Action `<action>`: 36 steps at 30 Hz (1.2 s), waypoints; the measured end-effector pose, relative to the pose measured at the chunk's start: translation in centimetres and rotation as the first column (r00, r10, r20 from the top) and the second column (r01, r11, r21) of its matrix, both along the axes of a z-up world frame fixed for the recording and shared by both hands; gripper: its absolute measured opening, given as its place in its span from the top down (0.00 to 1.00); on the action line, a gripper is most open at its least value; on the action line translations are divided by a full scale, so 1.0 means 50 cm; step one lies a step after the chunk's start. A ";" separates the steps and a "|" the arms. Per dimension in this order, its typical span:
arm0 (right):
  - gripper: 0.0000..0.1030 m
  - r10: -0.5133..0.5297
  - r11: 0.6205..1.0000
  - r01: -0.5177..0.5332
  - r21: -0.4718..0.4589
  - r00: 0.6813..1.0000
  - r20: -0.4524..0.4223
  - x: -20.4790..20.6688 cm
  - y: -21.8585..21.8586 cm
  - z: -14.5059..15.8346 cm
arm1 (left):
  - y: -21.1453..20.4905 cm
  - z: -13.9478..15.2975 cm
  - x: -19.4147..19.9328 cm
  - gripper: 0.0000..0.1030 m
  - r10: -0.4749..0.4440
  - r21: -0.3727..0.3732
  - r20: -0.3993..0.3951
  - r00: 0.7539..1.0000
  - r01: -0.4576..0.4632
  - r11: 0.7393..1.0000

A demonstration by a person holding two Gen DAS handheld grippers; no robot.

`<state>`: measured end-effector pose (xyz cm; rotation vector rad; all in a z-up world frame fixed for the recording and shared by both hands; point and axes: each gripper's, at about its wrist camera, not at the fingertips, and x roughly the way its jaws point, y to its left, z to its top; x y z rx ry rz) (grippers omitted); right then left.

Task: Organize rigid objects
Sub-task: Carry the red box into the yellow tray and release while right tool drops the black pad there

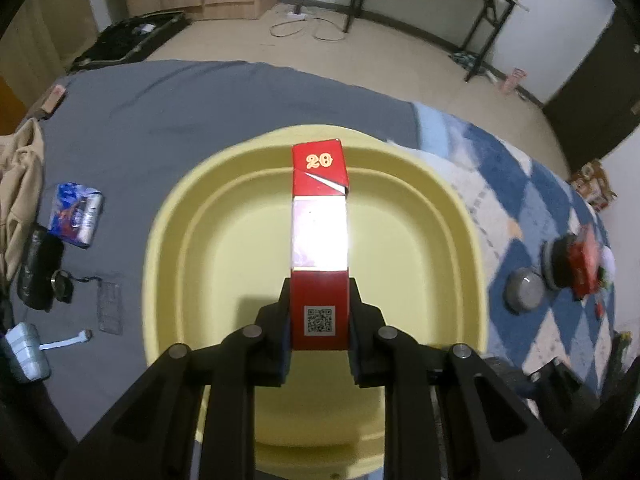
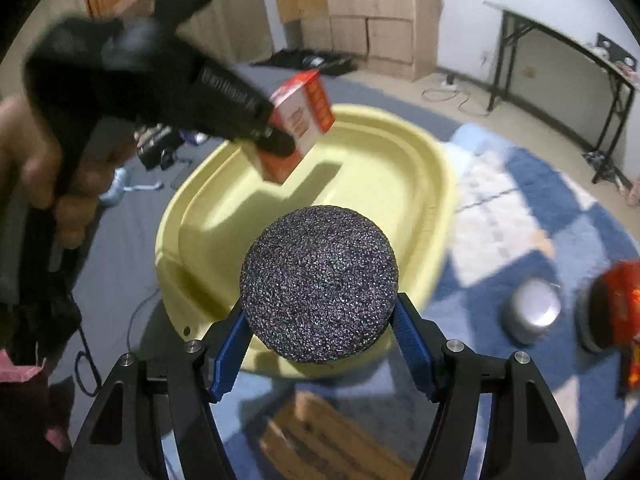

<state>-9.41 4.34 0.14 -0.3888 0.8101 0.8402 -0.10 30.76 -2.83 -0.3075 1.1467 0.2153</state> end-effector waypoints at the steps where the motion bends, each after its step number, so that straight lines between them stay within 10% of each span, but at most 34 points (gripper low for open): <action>1: 0.34 0.016 1.000 -0.015 -0.019 1.000 0.013 0.002 0.025 -0.004 | 0.010 -0.002 -0.001 0.77 0.012 0.002 -0.004 1.000 -0.012 1.000; 19: 0.34 0.113 0.983 -0.103 -0.150 0.992 0.057 0.049 0.158 -0.085 | 0.084 -0.102 -0.007 0.74 0.115 -0.068 -0.052 0.992 -0.119 0.991; 27: 0.00 0.115 0.993 -0.114 -0.028 0.993 0.021 0.016 0.080 -0.016 | 0.031 0.002 -0.005 0.13 0.128 -0.050 0.033 0.991 -0.126 0.991; 36: 0.00 -0.094 0.993 0.085 0.087 0.990 0.104 0.026 -0.213 0.125 | -0.183 0.148 0.013 0.00 -0.081 -0.028 0.182 0.980 0.088 0.996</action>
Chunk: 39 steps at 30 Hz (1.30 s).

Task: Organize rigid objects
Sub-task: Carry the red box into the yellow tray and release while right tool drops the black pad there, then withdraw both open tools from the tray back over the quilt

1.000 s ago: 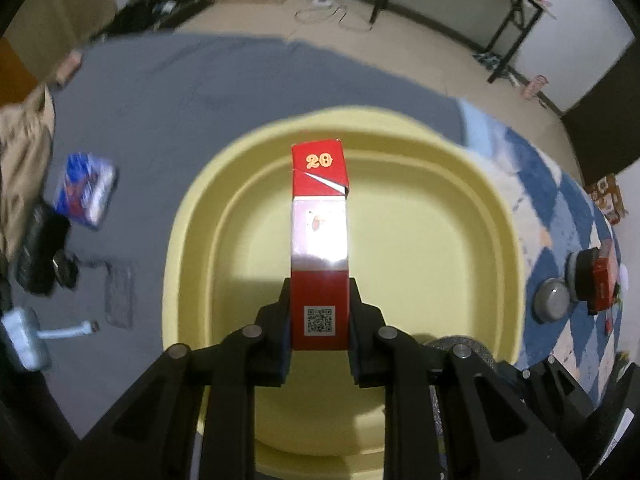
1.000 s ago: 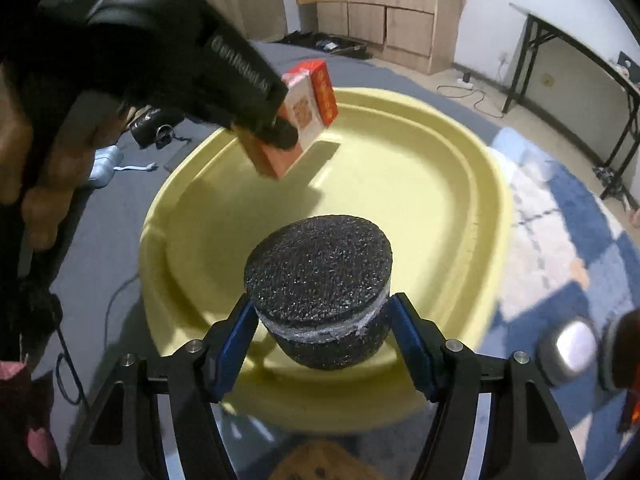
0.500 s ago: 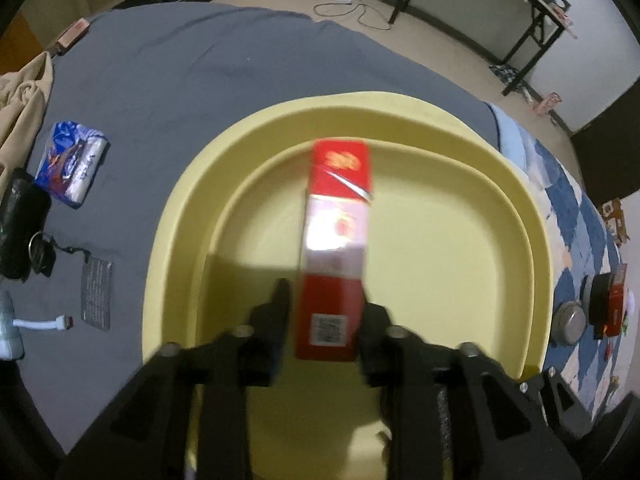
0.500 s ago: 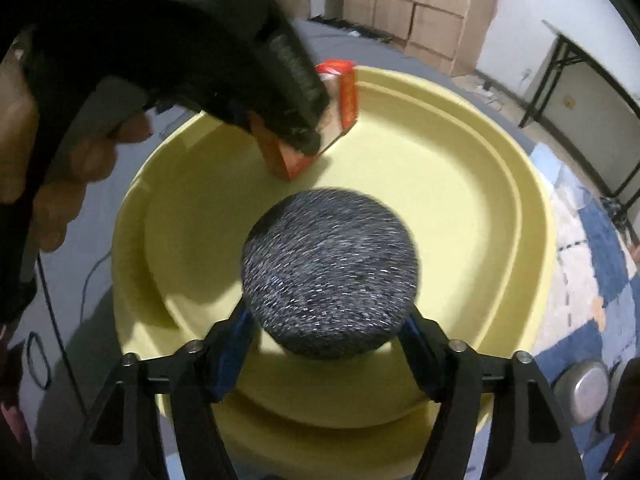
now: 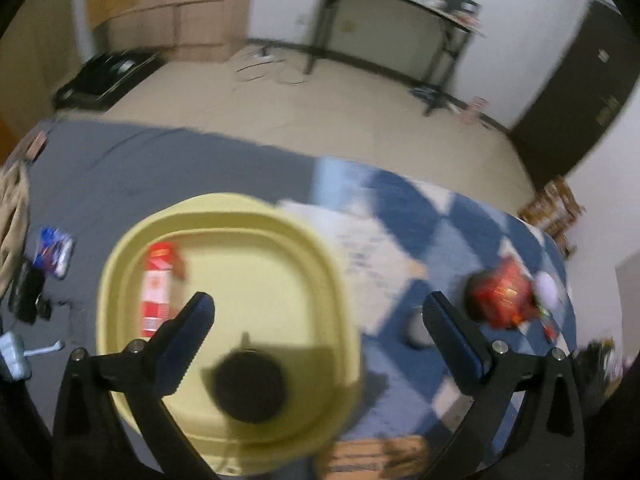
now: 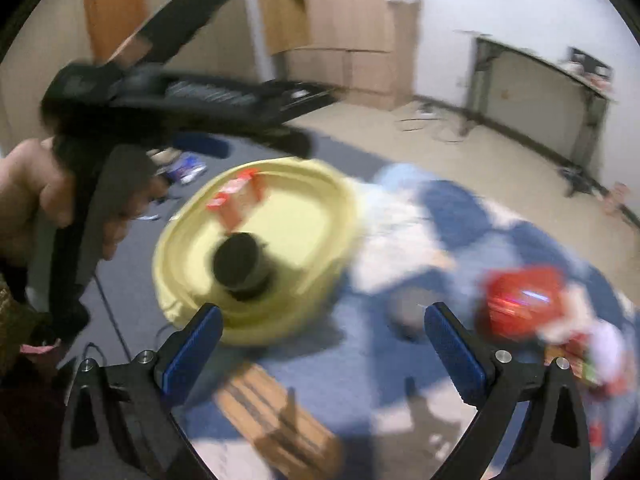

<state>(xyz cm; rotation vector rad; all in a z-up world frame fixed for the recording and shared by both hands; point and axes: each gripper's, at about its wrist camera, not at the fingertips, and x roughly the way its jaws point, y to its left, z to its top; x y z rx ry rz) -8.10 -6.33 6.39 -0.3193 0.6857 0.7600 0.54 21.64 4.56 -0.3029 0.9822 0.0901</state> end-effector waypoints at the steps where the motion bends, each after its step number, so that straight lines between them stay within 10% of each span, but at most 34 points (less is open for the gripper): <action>1: 0.00 -0.030 1.000 0.030 -0.005 0.999 0.011 -0.004 -0.037 0.010 | -0.026 0.007 0.004 0.00 -0.019 0.007 0.004 1.000 0.019 1.000; 9: 0.00 -0.307 0.952 0.307 0.005 0.951 0.033 0.002 -0.346 0.049 | -0.164 -0.015 0.018 0.00 -0.152 0.051 -0.029 0.988 0.153 0.987; 17: 0.00 -0.535 0.817 0.544 0.192 0.839 -0.103 0.015 -0.524 0.025 | -0.196 -0.065 0.018 0.00 -0.116 0.006 -0.089 0.989 0.117 0.993; 39: 0.00 -0.523 0.833 0.537 0.136 0.843 -0.123 0.063 -0.519 -0.012 | -0.195 -0.075 0.019 0.00 -0.093 0.024 -0.095 0.991 0.096 0.995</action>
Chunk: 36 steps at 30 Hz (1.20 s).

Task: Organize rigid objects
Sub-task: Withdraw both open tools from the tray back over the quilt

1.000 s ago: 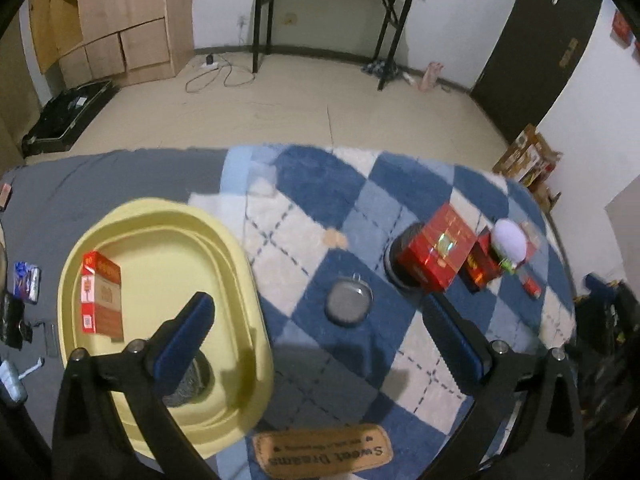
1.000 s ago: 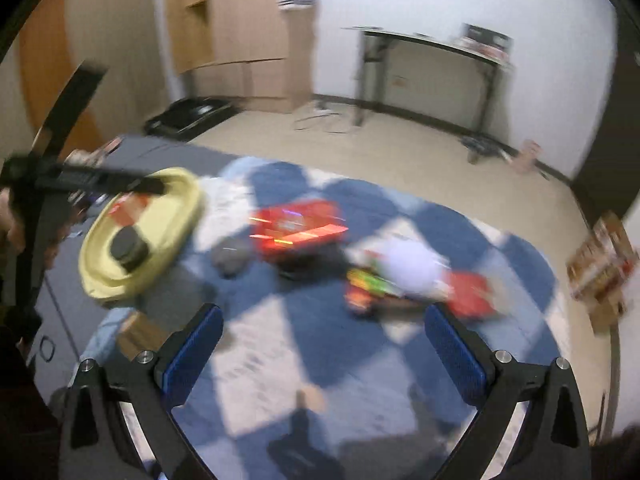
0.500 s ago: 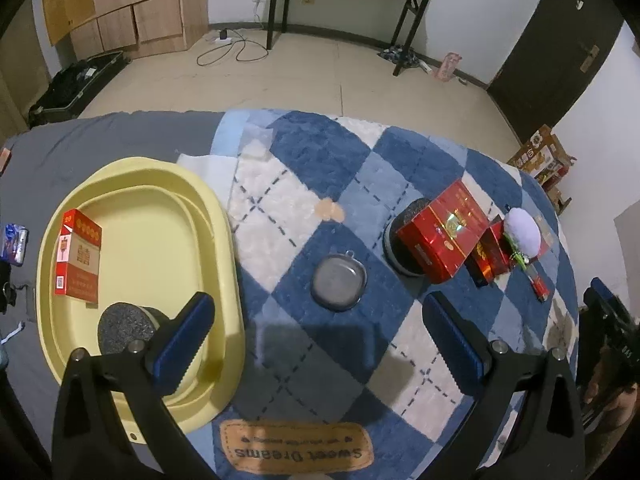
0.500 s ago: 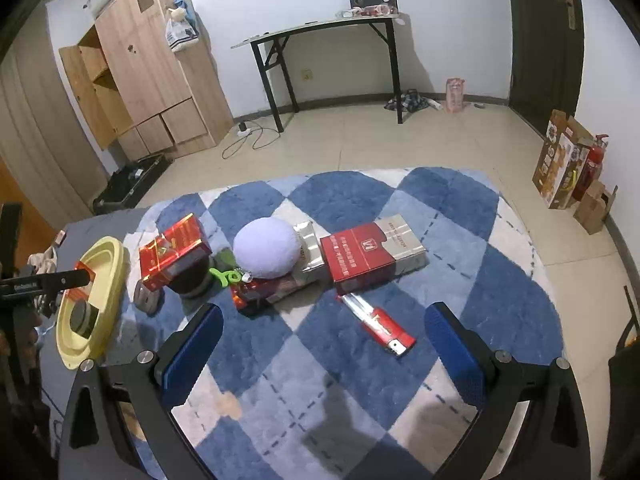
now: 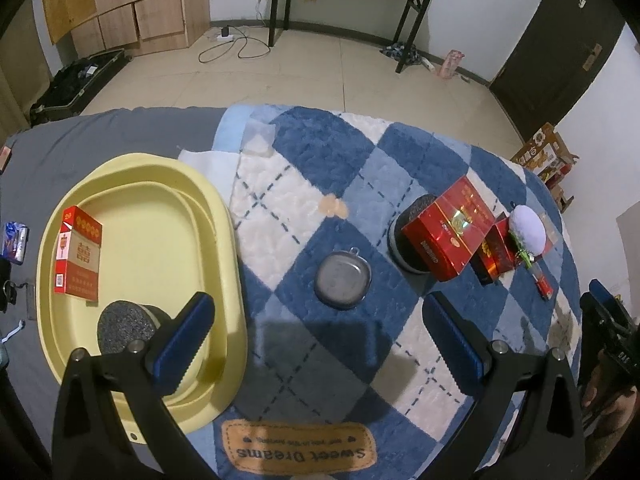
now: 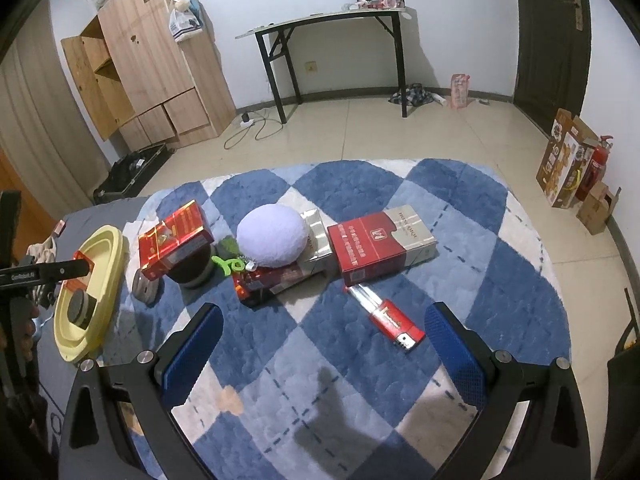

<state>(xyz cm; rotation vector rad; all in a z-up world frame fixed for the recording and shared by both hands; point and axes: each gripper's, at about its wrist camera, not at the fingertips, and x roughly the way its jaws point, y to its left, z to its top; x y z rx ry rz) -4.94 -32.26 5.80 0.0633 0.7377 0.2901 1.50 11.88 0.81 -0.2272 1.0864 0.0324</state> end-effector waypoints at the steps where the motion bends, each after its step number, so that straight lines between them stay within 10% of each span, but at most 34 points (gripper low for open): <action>1: 0.00 0.001 1.000 -0.001 -0.001 1.000 0.000 0.000 0.001 -0.001 | -0.001 0.000 0.000 0.00 -0.004 0.002 -0.001 1.000 0.004 1.000; 36: 0.00 0.015 1.000 -0.015 -0.005 1.000 -0.023 0.007 0.006 -0.020 | -0.046 0.005 0.000 0.00 -0.101 -0.007 0.008 0.995 0.101 0.995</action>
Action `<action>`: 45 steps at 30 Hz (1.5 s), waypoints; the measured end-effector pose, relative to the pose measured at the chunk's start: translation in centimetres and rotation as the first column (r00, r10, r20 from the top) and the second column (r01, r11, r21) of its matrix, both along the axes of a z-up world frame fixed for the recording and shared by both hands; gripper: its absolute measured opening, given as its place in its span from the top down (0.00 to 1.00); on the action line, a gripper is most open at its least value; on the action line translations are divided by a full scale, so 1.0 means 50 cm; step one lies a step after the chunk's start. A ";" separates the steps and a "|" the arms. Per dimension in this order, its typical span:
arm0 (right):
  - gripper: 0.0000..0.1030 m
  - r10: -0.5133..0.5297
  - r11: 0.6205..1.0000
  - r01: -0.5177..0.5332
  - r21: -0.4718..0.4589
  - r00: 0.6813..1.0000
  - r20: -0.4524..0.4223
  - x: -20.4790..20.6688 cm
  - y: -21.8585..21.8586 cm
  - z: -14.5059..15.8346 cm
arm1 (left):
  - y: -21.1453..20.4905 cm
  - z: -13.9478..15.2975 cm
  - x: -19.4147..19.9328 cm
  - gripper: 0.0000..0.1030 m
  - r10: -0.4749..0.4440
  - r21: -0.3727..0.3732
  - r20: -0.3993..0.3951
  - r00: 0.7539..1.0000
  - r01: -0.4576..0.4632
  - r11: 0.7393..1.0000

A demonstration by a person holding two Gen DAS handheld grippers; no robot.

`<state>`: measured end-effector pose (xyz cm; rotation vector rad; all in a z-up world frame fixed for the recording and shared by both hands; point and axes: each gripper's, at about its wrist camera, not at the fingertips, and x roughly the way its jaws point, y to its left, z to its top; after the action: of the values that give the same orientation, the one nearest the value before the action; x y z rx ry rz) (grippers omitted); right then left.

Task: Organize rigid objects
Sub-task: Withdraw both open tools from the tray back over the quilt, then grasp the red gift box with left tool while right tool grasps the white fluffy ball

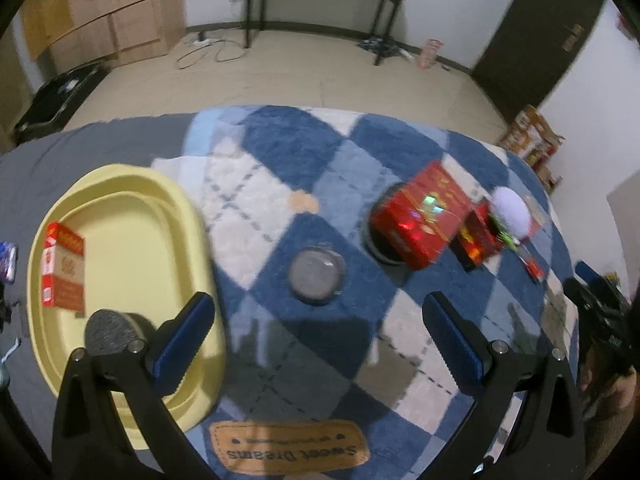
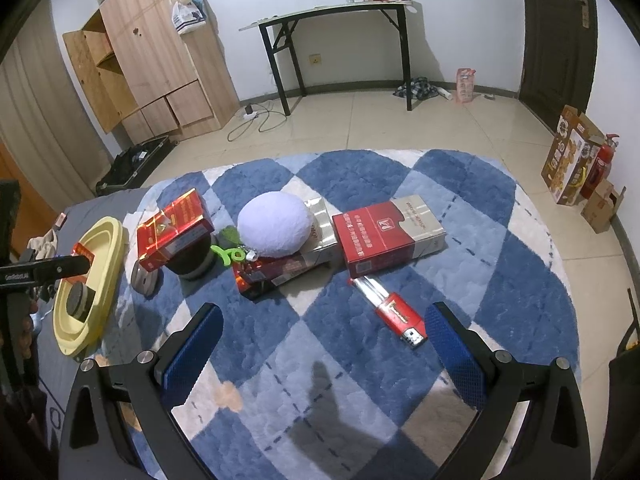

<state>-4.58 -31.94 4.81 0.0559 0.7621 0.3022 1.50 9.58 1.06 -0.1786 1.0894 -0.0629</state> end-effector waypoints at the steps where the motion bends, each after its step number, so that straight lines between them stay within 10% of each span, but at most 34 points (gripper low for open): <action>1: 0.00 -0.002 1.000 0.002 0.001 1.000 -0.003 0.001 -0.002 -0.002 | -0.012 0.001 0.000 0.00 -0.027 -0.001 0.004 1.000 0.027 1.000; 11: 0.00 -0.005 0.996 0.007 0.089 1.000 -0.025 0.042 -0.027 0.001 | -0.118 0.008 0.039 0.00 -0.238 0.113 -0.007 0.971 0.238 0.965; 21: 0.01 0.103 0.994 -0.103 -0.026 0.994 0.019 0.148 0.075 -0.012 | -0.216 -0.038 0.146 0.00 -0.484 0.249 -0.049 0.874 0.480 0.841; 25: 0.01 0.108 0.994 -0.108 -0.018 0.994 0.014 0.179 0.090 -0.026 | -0.211 -0.056 0.163 0.02 -0.456 0.212 -0.017 0.890 0.449 0.868; 33: 0.17 0.102 0.994 -0.102 -0.026 0.995 0.020 0.208 0.115 -0.057 | -0.200 -0.066 0.161 0.37 -0.403 0.177 0.029 0.915 0.392 0.903; 38: 0.46 0.106 0.994 -0.104 -0.039 0.993 0.043 0.200 0.122 -0.067 | -0.187 -0.060 0.153 0.41 -0.390 0.151 0.042 0.920 0.380 0.912; 45: 0.51 0.104 0.995 -0.103 -0.011 0.990 0.100 0.178 0.101 -0.062 | -0.159 -0.041 0.147 0.42 -0.388 0.110 0.038 0.921 0.382 0.918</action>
<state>4.33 -26.87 1.70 -0.0044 0.6669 0.3988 8.83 1.62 -0.97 0.1312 1.0530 -0.3649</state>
